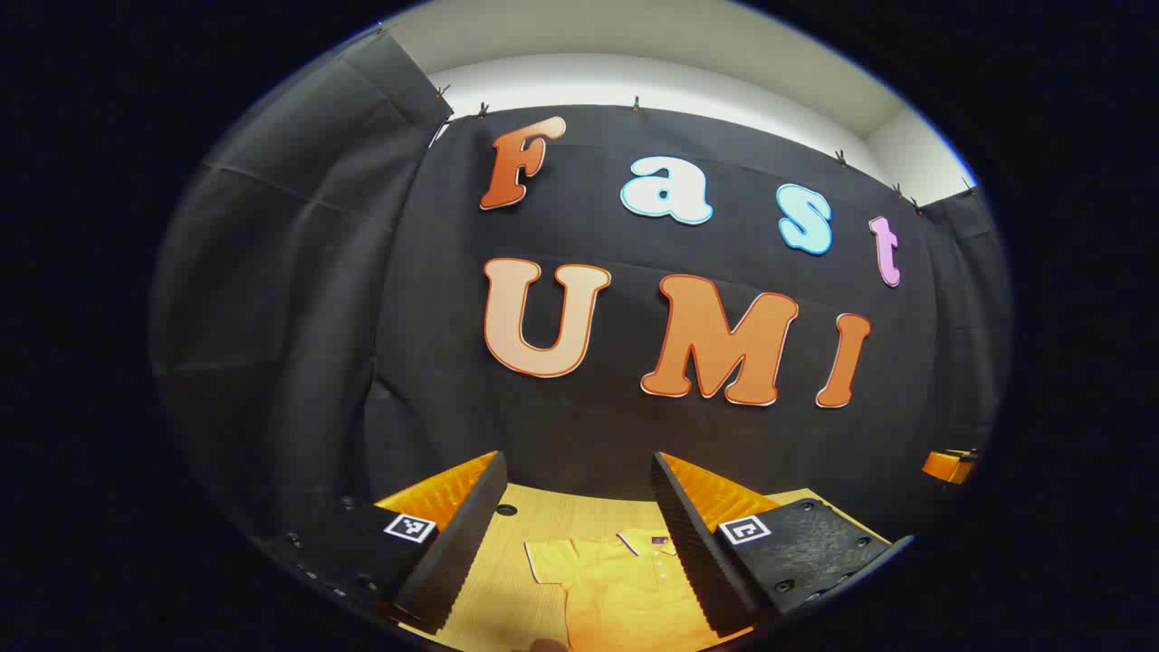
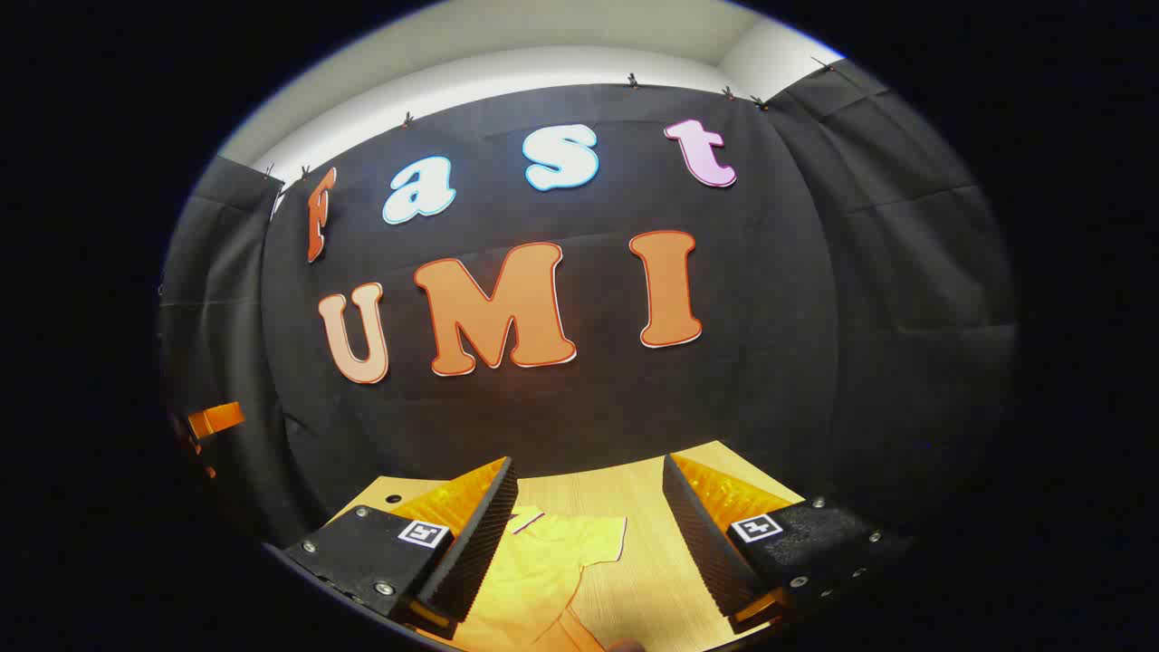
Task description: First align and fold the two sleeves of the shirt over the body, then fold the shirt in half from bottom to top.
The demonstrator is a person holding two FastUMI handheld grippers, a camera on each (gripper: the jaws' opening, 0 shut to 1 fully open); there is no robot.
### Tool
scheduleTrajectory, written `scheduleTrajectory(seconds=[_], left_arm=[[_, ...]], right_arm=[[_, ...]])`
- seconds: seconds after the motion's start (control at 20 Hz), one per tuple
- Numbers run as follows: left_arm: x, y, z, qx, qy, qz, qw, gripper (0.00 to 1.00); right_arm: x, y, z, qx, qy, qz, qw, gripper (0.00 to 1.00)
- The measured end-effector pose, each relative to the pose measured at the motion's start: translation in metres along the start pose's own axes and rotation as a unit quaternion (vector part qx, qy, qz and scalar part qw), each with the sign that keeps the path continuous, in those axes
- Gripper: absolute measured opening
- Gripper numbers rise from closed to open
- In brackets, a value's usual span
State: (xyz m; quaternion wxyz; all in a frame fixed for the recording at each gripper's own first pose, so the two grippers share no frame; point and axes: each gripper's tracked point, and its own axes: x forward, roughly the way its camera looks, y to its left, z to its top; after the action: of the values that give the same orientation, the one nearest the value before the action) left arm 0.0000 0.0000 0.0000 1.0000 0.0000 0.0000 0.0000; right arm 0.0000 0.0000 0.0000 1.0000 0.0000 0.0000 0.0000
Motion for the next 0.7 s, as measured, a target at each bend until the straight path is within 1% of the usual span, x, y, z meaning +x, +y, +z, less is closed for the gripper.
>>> scheduleTrajectory(seconds=[0.1,0.15,0.25,0.3,0.35,0.5,0.55,0.6,0.7], left_arm=[[0.008,-0.008,0.0,0.0,0.008,0.006,1.0,0.98],[0.01,-0.012,0.002,0.004,0.002,0.011,1.0,0.97],[0.007,-0.009,0.005,0.01,-0.014,0.028,0.999,0.98],[0.008,-0.012,0.0,0.012,-0.013,0.034,0.999,0.98],[0.009,-0.014,-0.004,0.015,-0.007,0.036,0.999,0.98],[0.022,-0.015,-0.013,0.017,0.004,0.049,0.999,0.98],[0.027,-0.016,-0.016,0.014,0.009,0.05,0.999,0.98],[0.031,-0.016,-0.019,0.011,0.014,0.049,0.999,0.98],[0.041,-0.017,-0.022,0.013,0.022,0.044,0.999,0.98]], right_arm=[[0.013,0.0,-0.004,0.009,0.022,0.014,1.0,0.98],[0.02,0.0,-0.005,0.009,0.029,0.02,0.999,0.97],[0.038,-0.002,0.0,0.014,0.023,0.029,0.999,0.98],[0.045,-0.004,-0.004,0.014,0.027,0.03,0.999,1.0],[0.05,-0.007,-0.009,0.013,0.034,0.03,0.999,0.98],[0.062,-0.017,-0.019,-0.008,0.049,0.021,0.999,0.98],[0.064,-0.019,-0.02,-0.014,0.052,0.018,0.998,1.0],[0.066,-0.019,-0.021,-0.017,0.05,0.014,0.999,0.98],[0.067,-0.019,-0.022,-0.018,0.05,0.009,0.999,0.98]])
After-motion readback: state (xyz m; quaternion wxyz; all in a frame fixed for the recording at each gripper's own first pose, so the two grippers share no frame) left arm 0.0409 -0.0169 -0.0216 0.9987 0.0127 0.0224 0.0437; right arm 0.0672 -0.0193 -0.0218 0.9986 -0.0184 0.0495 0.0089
